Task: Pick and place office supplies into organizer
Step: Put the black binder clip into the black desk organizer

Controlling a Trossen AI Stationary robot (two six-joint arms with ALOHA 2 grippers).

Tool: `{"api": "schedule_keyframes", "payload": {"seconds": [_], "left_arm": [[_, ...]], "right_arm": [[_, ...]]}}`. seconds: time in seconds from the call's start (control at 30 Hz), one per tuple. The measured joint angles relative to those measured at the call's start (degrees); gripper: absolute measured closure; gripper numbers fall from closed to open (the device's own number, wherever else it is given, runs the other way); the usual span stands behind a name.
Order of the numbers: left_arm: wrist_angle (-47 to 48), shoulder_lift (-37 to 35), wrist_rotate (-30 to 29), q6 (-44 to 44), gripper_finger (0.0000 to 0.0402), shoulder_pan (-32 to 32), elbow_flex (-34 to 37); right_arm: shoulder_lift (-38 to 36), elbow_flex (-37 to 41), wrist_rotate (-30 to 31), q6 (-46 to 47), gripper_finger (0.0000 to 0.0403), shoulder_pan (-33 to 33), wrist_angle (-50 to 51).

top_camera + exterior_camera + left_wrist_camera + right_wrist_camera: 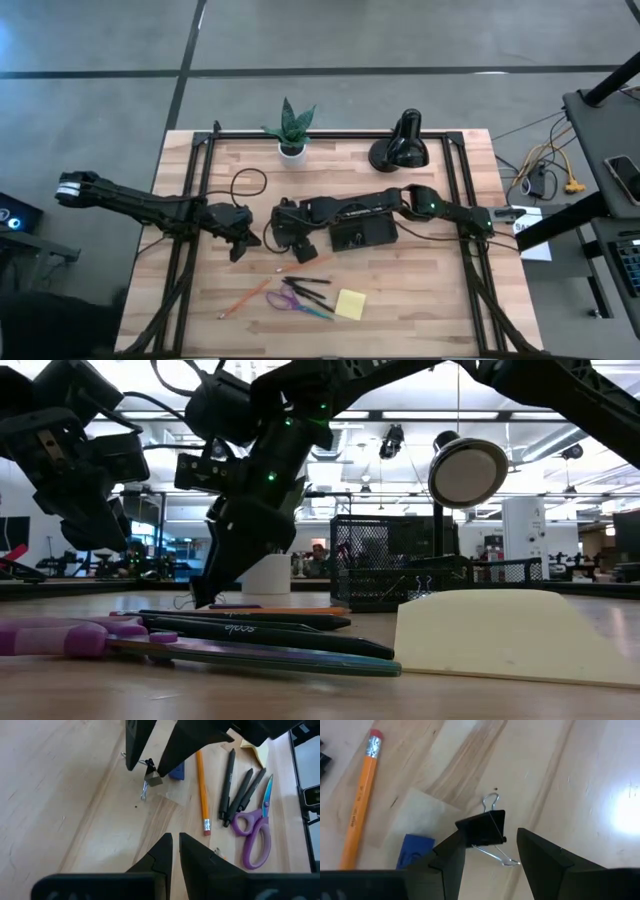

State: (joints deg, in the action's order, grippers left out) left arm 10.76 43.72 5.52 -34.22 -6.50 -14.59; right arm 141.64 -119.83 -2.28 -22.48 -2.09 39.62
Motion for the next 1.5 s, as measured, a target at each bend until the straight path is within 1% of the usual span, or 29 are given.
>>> {"api": "schedule_keyframes", "payload": {"seconds": [0.13, 0.37, 0.47, 0.6, 0.7, 0.73, 0.97, 1.13, 1.2, 1.43, 1.5], "left_arm": [[0.00, 0.03, 0.02, -0.02, 0.0385, 0.00, 0.00], [0.05, -0.02, 0.02, -0.04, 0.0385, 0.00, -0.01], [0.10, 0.06, 0.04, -0.07, 0.0385, 0.00, 0.00], [0.03, 0.04, 0.04, -0.15, 0.0385, 0.00, -0.02], [-0.05, 0.02, 0.04, -0.15, 0.0385, 0.00, -0.02], [0.00, 0.07, 0.04, -0.15, 0.0385, 0.00, -0.01], [-0.04, -0.07, 0.07, -1.44, 0.0385, 0.00, -0.02], [-0.01, -0.21, 0.07, -1.46, 0.0385, 0.00, -0.03], [0.08, -0.31, 0.09, -1.46, 0.0385, 0.00, -0.43], [-2.75, -0.83, 1.69, -1.89, 0.0385, -0.09, -3.28], [-3.06, -0.81, 1.95, -3.87, 0.0385, -0.42, -4.14]], "right_arm": [[-0.02, 1.29, -2.48, 2.13, 0.0239, 0.00, -0.33], [-0.03, 2.39, -2.63, 2.50, 0.0274, 0.00, -0.04], [-0.02, 2.39, -2.29, 2.54, 0.0299, -0.04, 0.45], [-0.04, 2.39, -0.39, 2.70, 0.0345, -0.23, 2.23], [-0.07, 2.33, 0.14, 4.88, 0.0383, -0.28, 3.19], [-0.07, 2.29, 0.30, 5.98, 0.0388, -0.28, 3.33], [-0.06, 0.88, 2.74, 10.78, 0.0394, -0.42, 5.00], [-0.04, -3.14, 7.22, 11.59, 0.0394, -0.95, 7.75], [-0.04, -5.23, 7.91, 12.15, 0.0394, -1.15, 8.80], [-0.14, -10.35, 9.10, 20.25, 0.0395, -1.03, 9.05], [-0.15, -11.04, 11.10, 21.34, 0.0395, -1.13, 9.13]]}}
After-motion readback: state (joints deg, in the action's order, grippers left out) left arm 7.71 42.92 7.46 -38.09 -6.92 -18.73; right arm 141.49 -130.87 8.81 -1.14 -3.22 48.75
